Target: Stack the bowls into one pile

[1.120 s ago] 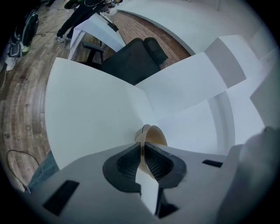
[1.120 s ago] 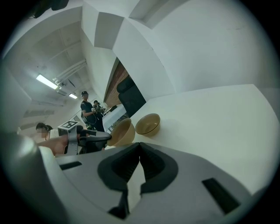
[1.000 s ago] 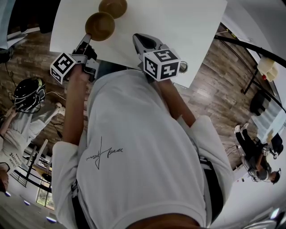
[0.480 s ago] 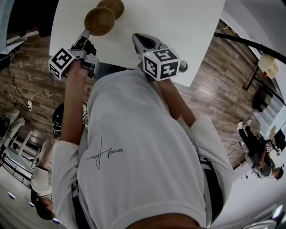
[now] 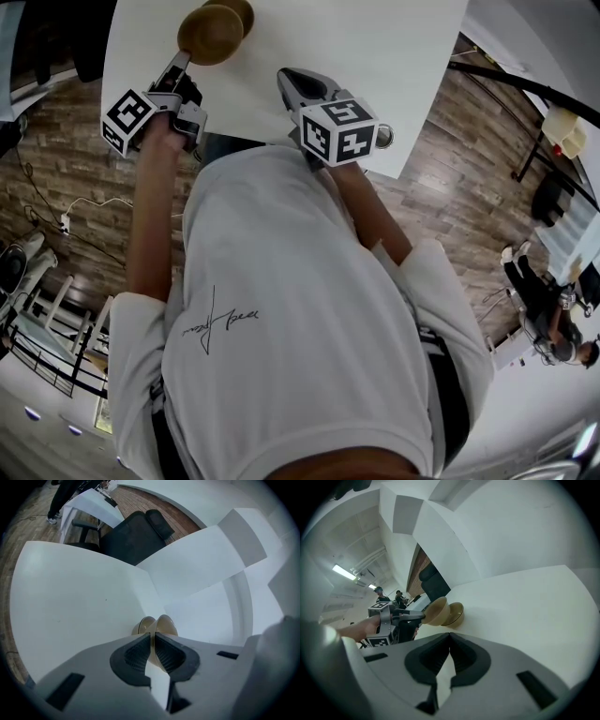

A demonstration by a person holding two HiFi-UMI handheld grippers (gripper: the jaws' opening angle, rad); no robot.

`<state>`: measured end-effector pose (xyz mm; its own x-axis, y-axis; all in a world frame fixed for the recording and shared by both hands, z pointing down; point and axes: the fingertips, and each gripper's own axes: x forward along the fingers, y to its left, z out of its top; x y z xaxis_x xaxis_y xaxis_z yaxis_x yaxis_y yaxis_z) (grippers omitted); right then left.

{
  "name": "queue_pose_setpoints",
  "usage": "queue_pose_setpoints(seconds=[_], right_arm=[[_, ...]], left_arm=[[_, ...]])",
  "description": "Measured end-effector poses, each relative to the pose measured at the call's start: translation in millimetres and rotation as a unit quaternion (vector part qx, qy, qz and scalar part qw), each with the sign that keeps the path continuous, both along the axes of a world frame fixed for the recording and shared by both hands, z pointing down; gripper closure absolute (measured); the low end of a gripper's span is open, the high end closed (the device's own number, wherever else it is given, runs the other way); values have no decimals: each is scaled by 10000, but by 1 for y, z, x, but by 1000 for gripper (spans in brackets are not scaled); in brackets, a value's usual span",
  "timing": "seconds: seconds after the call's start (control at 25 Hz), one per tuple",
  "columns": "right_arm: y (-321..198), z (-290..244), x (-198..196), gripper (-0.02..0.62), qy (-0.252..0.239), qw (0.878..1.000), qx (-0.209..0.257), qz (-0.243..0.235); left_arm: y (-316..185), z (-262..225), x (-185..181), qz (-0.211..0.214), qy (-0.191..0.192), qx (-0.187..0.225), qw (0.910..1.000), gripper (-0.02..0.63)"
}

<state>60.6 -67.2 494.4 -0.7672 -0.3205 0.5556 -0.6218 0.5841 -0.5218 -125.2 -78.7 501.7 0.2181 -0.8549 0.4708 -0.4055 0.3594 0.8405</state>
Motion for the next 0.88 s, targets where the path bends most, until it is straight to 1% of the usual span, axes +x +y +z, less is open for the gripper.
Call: queue_pose_setpoints(seconds=[0.28, 0.88], right_arm=[[-1, 2, -2, 584, 33, 10000, -35, -46], [-9, 7, 11, 584, 48, 9997, -118, 206]], left_arm=[[-7, 7, -1, 6, 51, -64, 10000, 569], [-24, 20, 6, 122, 84, -178, 9997, 569]])
